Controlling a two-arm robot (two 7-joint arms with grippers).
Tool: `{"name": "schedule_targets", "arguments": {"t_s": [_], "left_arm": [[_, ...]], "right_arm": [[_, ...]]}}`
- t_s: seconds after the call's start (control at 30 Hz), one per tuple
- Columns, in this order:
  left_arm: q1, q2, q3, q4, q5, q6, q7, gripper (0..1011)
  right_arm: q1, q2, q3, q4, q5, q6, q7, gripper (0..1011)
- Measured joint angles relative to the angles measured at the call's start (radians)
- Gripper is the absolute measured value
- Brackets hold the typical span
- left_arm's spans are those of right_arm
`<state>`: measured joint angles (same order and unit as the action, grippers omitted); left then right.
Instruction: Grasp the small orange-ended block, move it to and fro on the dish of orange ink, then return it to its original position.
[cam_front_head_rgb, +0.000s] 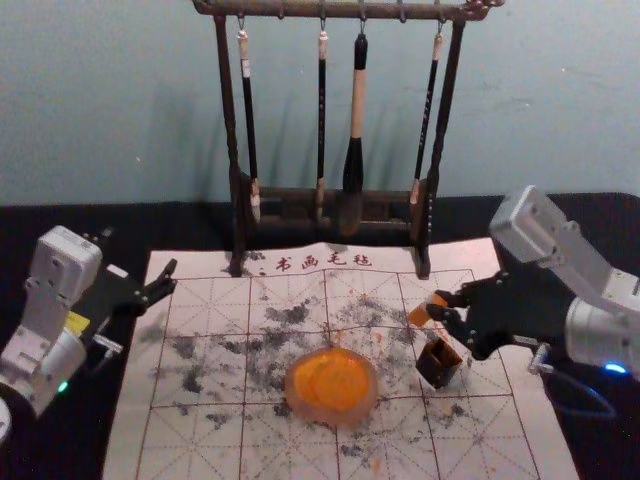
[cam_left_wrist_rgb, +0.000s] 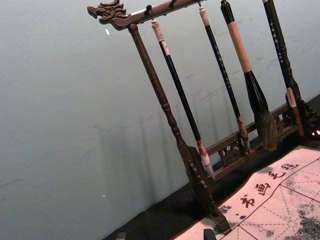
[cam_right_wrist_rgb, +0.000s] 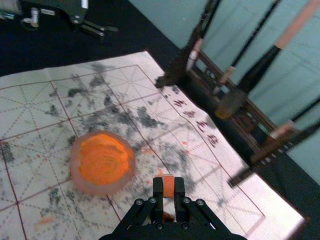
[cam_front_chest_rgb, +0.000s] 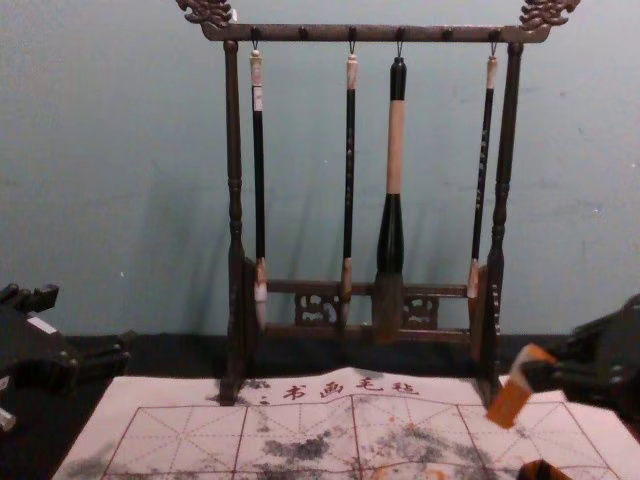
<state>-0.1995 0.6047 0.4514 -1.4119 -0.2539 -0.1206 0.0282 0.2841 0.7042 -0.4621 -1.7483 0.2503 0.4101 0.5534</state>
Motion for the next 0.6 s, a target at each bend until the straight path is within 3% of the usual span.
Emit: {"name": "schedule_targets", "arguments": {"t_s": [0.27, 0.6], "left_arm": [[0.0, 0.0, 0.0, 0.0, 0.0, 0.0, 0.0, 1001], [0.0, 0.0, 0.0, 0.0, 0.0, 0.0, 0.0, 1001]], "right_arm": [[-0.054, 0.043, 0.045, -0.041, 0.022, 0.006, -0.016, 91], [-0.098, 0.073, 0.061, -0.072, 0.032, 0.002, -0.016, 91]]}}
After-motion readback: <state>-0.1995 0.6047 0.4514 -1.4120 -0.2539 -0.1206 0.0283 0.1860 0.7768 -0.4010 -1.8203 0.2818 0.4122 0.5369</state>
